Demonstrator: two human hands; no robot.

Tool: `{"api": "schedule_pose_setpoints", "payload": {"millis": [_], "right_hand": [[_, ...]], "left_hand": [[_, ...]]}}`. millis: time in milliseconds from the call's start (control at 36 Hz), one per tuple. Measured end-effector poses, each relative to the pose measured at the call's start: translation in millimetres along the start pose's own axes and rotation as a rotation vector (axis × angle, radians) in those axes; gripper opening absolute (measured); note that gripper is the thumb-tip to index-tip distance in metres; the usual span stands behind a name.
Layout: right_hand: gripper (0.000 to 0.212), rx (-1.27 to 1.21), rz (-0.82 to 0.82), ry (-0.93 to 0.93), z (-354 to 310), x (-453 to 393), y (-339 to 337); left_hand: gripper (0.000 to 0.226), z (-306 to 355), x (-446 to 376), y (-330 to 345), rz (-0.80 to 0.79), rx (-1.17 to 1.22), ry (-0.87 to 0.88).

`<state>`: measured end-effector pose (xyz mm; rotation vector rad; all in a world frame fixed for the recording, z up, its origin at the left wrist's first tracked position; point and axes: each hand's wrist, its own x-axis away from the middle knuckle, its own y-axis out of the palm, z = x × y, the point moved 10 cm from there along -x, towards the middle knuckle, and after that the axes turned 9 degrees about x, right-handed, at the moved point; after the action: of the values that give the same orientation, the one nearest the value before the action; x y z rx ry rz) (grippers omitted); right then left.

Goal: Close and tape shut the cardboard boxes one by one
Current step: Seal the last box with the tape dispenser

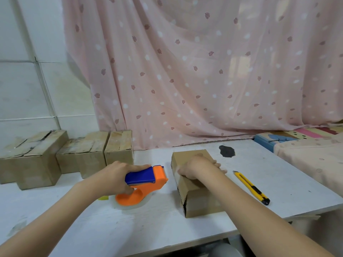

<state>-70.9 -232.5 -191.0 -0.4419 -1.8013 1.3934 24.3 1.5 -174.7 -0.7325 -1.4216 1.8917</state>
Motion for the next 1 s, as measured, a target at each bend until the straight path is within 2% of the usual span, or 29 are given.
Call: {"api": "schedule_pose_setpoints", "payload": {"millis": [111, 194, 250, 306, 389, 444, 528, 611, 667, 750, 806, 833, 861, 917, 944, 1000], "right_hand": [[0.124, 0.065, -0.089, 0.069, -1, -20, 8], [0.135, 0.150, -0.114, 0.006, -10, -40, 16], [0.126, 0.206, -0.090, -0.036, -20, -78, 23], [0.128, 0.303, -0.118, -0.045, -30, -107, 33], [0.107, 0.368, -0.203, -0.083, -44, -118, 45], [0.095, 0.406, -0.245, -0.113, -39, -79, 32], [0.094, 0.364, -0.299, -0.140, -34, -66, 28], [0.088, 0.296, -0.290, -0.158, -25, -14, 7], [0.072, 0.258, -0.318, -0.216, -23, 16, -2], [0.042, 0.148, -0.303, -0.252, -14, 19, -13], [0.037, 0.090, -0.300, -0.251, -8, 17, -15], [0.037, 0.059, -0.288, -0.251, -7, 12, -16], [0.047, 0.009, -0.270, -0.258, -6, 11, -20], [0.085, -0.087, -0.256, -0.256, -2, 11, -25], [0.095, -0.118, -0.276, -0.253, -1, 8, -24], [0.104, -0.186, -0.299, -0.235, 3, 5, -22]], "left_hand": [[0.083, -1, 1, -1, 0.007, -0.001, 0.001], [0.084, -1, 1, 0, 0.006, 0.002, 0.002], [0.084, -2, 0, 0, 0.006, 0.004, -0.002], [0.084, -2, 0, 1, 0.006, 0.004, 0.002], [0.084, -3, 0, 2, 0.003, 0.008, 0.005], [0.084, -1, -1, 2, 0.001, 0.011, 0.009], [0.083, 1, -1, 1, 0.007, 0.006, 0.015], [0.083, 0, 1, 0, 0.023, 0.040, 0.010], [0.083, 0, 3, -2, 0.040, 0.066, 0.019], [0.084, 3, 8, -8, 0.082, 0.110, 0.051], [0.085, 5, 10, -10, 0.107, 0.128, 0.071], [0.085, 5, 11, -10, 0.116, 0.139, 0.073], [0.086, 6, 11, -11, 0.122, 0.151, 0.075], [0.088, 7, 12, -12, 0.134, 0.169, 0.076], [0.088, 8, 12, -13, 0.142, 0.174, 0.080], [0.087, 9, 12, -15, 0.146, 0.175, 0.088]]}}
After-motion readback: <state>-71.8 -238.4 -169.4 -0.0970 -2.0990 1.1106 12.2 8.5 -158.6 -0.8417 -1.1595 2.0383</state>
